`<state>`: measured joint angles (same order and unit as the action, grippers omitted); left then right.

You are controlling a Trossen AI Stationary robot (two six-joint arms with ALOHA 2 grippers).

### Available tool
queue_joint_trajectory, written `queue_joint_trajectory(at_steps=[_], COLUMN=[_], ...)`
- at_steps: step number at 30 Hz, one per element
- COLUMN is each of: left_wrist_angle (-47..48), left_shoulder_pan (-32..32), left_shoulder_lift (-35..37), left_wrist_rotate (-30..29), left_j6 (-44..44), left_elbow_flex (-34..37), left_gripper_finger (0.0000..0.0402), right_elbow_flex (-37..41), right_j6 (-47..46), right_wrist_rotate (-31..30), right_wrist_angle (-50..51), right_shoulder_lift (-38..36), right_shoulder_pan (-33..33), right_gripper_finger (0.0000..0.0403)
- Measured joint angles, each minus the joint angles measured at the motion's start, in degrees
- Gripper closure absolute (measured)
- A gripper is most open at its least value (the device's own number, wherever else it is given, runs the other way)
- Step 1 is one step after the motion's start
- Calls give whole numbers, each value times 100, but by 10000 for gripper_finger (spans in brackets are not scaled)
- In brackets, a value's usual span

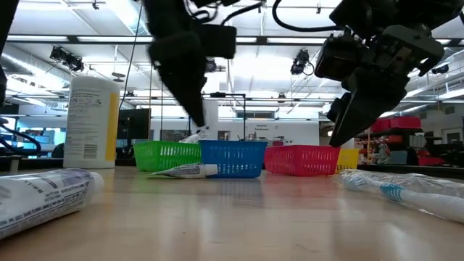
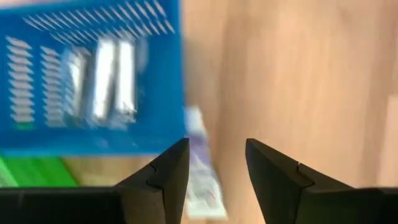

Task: Pick & Place Travel size toiletries
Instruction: Put the top toothpaste into the red bin

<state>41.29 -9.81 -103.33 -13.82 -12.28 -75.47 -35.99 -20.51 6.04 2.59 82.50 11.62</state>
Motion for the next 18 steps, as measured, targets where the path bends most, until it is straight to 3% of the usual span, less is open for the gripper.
queue_joint_trajectory(at_steps=[9, 12, 18], left_wrist_angle=[399, 69, -813], left_shoulder_pan=[-575, -568, -160], left_shoulder_lift=[-7, -7, -7], left_wrist_rotate=[-32, -187, 182], left_j6=[-544, -449, -232], left_elbow_flex=[423, 635, 1100], left_gripper_finger=[235, 235, 234], right_elbow_flex=[0, 0, -1], right_j6=[-14, -15, -17], right_wrist_rotate=[0, 0, 2], right_wrist_angle=[-78, -115, -336], right_shoulder_lift=[0, 0, 0], right_shoulder_pan=[0, 0, 0], right_gripper_finger=[267, 267, 267])
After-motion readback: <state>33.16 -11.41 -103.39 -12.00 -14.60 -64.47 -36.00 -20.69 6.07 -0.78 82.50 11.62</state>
